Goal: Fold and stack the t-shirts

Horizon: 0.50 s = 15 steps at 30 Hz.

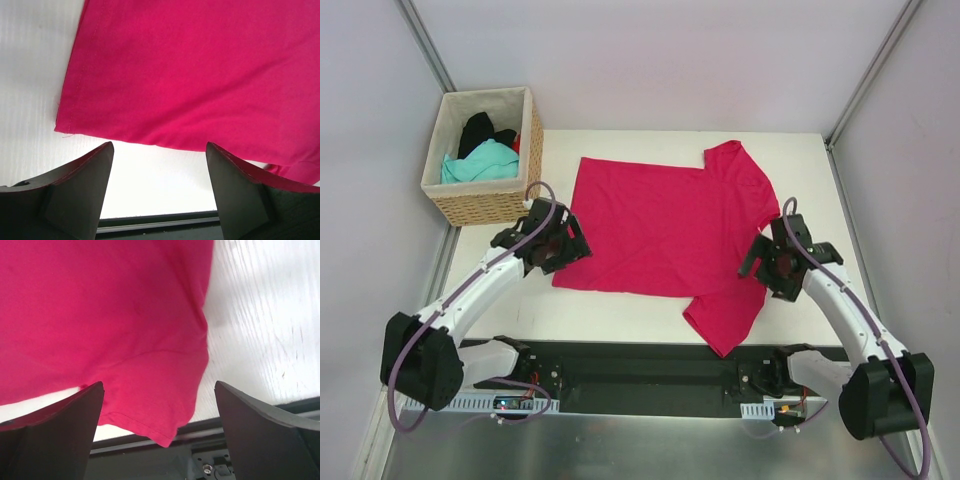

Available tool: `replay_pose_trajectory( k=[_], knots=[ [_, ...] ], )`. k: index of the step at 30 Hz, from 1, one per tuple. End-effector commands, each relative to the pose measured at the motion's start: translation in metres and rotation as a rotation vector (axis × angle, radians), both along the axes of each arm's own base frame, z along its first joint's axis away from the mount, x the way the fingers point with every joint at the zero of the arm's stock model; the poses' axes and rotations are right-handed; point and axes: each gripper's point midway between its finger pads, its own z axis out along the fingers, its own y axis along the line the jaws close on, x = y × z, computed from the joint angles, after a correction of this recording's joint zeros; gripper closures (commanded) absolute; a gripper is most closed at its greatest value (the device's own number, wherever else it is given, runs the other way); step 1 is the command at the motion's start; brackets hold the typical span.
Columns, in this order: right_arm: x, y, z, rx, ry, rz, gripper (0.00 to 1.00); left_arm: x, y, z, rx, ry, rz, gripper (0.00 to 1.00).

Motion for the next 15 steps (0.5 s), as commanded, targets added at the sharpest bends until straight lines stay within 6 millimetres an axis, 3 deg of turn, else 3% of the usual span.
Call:
replay_pose_trajectory(
  k=[1, 3, 4, 6, 7, 8, 9, 10, 11, 12, 13, 14, 15],
  knots=[
    [0.068, 0.004, 0.064, -0.016, -0.233, 0.036, 0.03, 0.011, 0.003, 0.024, -0.003, -0.091, 0.007, 0.26],
    [0.091, 0.008, 0.082, -0.026, -0.292, 0.084, 0.03, 0.028, -0.006, 0.032, -0.004, -0.120, -0.042, 0.24],
    [0.113, 0.012, 0.096, -0.026, -0.314, 0.095, 0.03, 0.047, -0.011, 0.057, 0.007, -0.186, -0.084, 0.22],
    [0.134, 0.018, 0.105, -0.029, -0.324, 0.127, 0.03, 0.070, -0.019, 0.071, 0.030, -0.220, -0.126, 0.19],
    [0.150, 0.021, 0.097, -0.044, -0.296, 0.162, 0.03, 0.091, -0.025, 0.081, 0.052, -0.246, -0.159, 0.18],
    [0.171, 0.022, 0.114, -0.056, -0.355, 0.162, 0.03, 0.102, -0.027, 0.086, 0.069, -0.262, -0.168, 0.18],
    [0.184, 0.023, 0.116, -0.063, -0.373, 0.167, 0.03, 0.116, -0.029, 0.077, 0.097, -0.245, -0.176, 0.17],
    [0.198, 0.020, 0.116, -0.064, -0.388, 0.168, 0.03, 0.134, -0.031, 0.095, 0.118, -0.297, -0.183, 0.16],
    [0.221, 0.027, 0.117, -0.021, -0.416, 0.176, 0.03, 0.145, -0.033, 0.097, 0.132, -0.308, -0.189, 0.16],
    [0.231, 0.027, 0.116, 0.009, -0.421, 0.164, 0.03, 0.158, -0.036, 0.082, 0.153, -0.282, -0.200, 0.15],
    [0.241, 0.022, 0.114, 0.050, -0.423, 0.143, 0.03, 0.174, -0.038, 0.093, 0.163, -0.315, -0.207, 0.15],
    [0.253, 0.026, 0.102, 0.106, -0.400, 0.129, 0.04, 0.184, -0.040, 0.092, 0.164, -0.317, -0.208, 0.14],
    [0.262, 0.024, 0.105, 0.123, -0.413, 0.122, 0.03, 0.195, -0.041, 0.075, 0.172, -0.284, -0.209, 0.14]
  ],
)
